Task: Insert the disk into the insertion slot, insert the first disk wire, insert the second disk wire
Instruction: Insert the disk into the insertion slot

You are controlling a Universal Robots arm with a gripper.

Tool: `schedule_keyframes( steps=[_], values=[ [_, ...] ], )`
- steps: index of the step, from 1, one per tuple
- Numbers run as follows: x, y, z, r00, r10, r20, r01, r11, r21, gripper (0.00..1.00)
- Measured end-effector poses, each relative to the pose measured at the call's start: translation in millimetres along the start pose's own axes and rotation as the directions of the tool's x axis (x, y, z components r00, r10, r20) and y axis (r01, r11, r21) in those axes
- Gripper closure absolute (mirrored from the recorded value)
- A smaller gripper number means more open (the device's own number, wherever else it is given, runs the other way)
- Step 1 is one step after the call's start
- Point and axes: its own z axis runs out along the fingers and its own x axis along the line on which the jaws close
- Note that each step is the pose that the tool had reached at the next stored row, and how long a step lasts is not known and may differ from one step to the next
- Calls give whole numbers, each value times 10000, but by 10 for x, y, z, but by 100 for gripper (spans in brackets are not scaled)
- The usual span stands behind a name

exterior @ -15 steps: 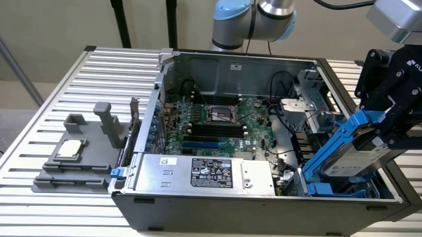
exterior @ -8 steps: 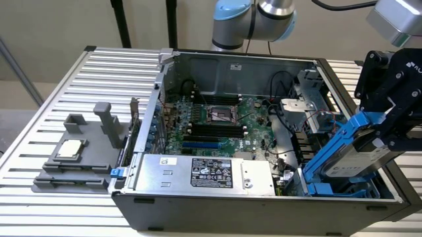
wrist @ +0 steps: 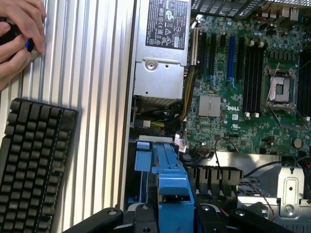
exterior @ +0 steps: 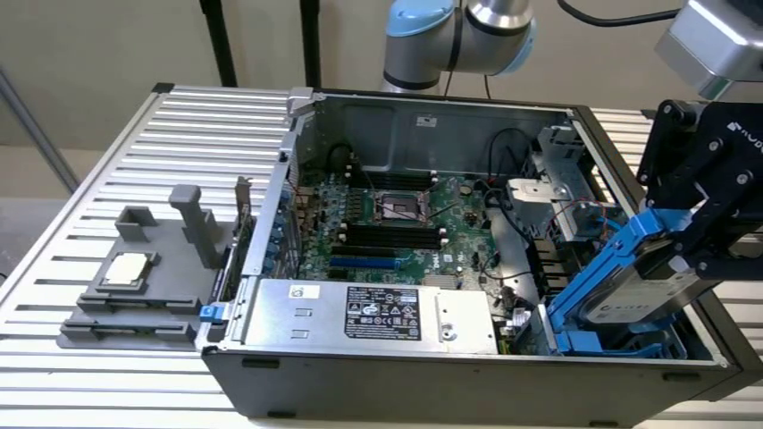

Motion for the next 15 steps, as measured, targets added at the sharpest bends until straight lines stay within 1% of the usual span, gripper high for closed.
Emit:
schedule_keyframes(
  steps=[5, 10, 12, 15],
  values=[
    [3, 13, 37, 10000, -6, 75, 6, 10000, 11, 68],
    [6, 19, 78, 9998, -16, 185, 16, 10000, 22, 68],
    [7, 19, 94, 9997, -23, 238, 23, 10000, 27, 68],
    [9, 19, 111, 9996, -35, 297, 34, 10000, 31, 68]
  ],
)
